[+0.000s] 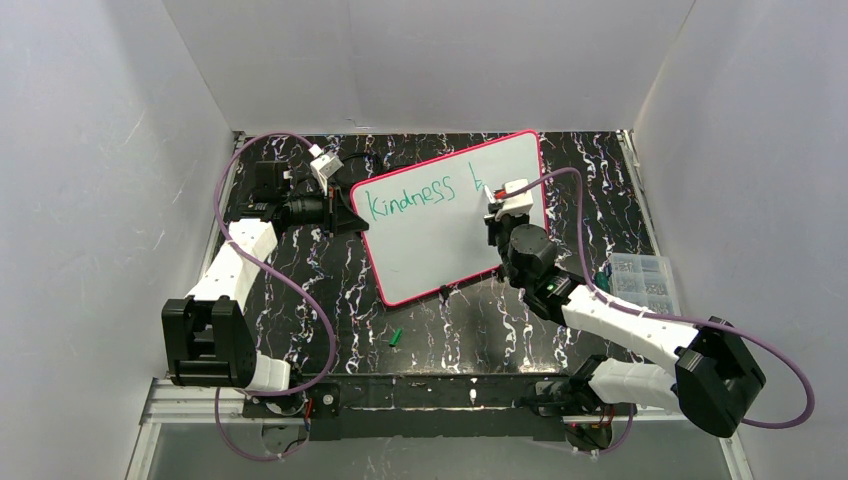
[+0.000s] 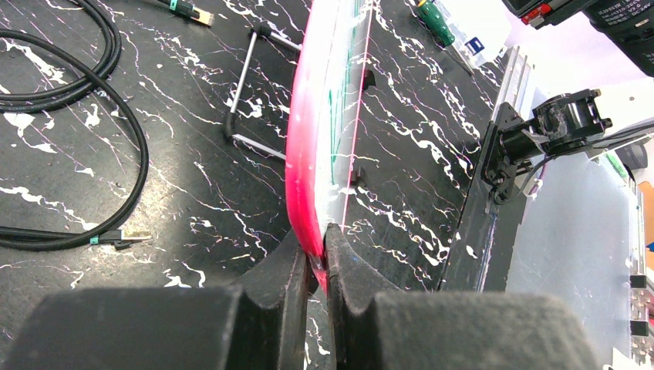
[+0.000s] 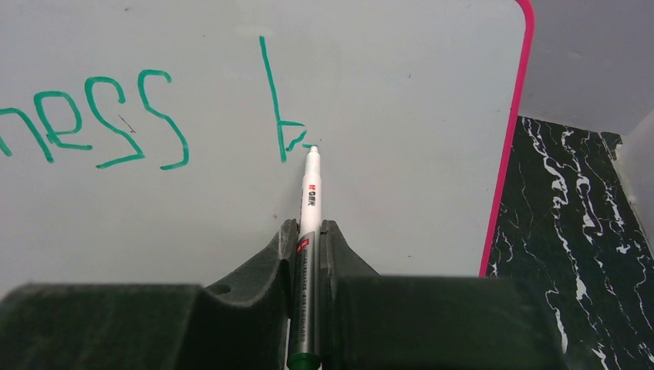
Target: Write a sentence on the whiteboard
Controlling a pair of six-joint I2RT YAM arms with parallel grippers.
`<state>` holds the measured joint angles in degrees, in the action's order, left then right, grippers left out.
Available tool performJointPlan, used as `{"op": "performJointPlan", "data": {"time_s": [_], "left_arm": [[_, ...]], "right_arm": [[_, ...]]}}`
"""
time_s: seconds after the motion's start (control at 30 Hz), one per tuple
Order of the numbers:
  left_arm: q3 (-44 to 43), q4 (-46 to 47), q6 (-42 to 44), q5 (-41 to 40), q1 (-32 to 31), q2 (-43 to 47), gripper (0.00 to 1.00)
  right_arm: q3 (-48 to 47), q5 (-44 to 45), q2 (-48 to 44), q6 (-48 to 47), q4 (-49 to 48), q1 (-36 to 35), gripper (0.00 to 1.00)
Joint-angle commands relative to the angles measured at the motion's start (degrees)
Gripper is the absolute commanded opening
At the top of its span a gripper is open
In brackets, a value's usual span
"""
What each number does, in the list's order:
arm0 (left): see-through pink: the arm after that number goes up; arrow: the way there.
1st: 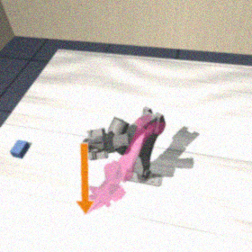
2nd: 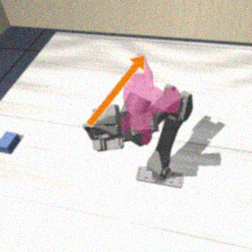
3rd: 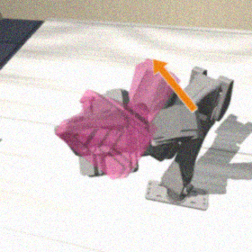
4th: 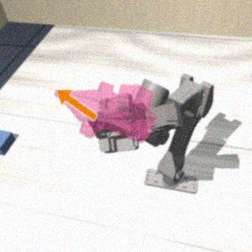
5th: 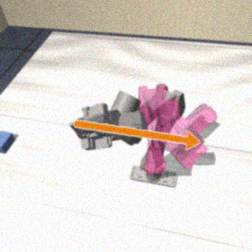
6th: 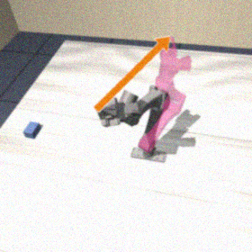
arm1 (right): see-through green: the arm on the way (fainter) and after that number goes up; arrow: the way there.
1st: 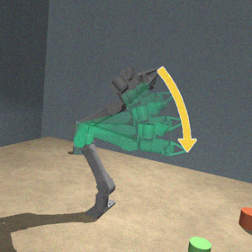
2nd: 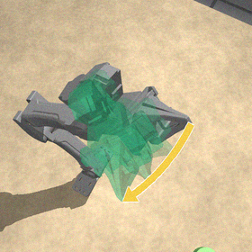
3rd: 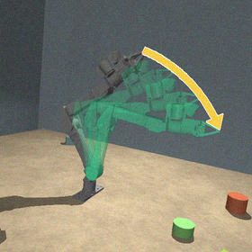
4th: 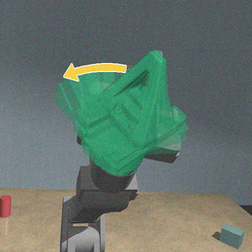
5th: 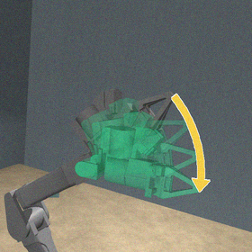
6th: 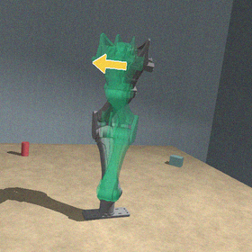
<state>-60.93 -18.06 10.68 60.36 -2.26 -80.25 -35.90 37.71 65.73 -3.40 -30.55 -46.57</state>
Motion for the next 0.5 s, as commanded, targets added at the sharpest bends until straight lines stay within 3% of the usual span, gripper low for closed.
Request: {"op": "performJointPlan", "data": {"time_s": [0.0,0.47], "left_arm": [[-1.06,-0.66,3.71,-3.40,-0.28,2.27,0.00],[-1.07,-0.68,3.80,-3.40,-0.24,2.29,0.00]], "right_arm": [[-1.63,2.67,-0.77,-0.78,-3.12,0.24,0.01],[-4.59,0.44,1.47,-3.10,-5.41,1.39,0.01]]}}
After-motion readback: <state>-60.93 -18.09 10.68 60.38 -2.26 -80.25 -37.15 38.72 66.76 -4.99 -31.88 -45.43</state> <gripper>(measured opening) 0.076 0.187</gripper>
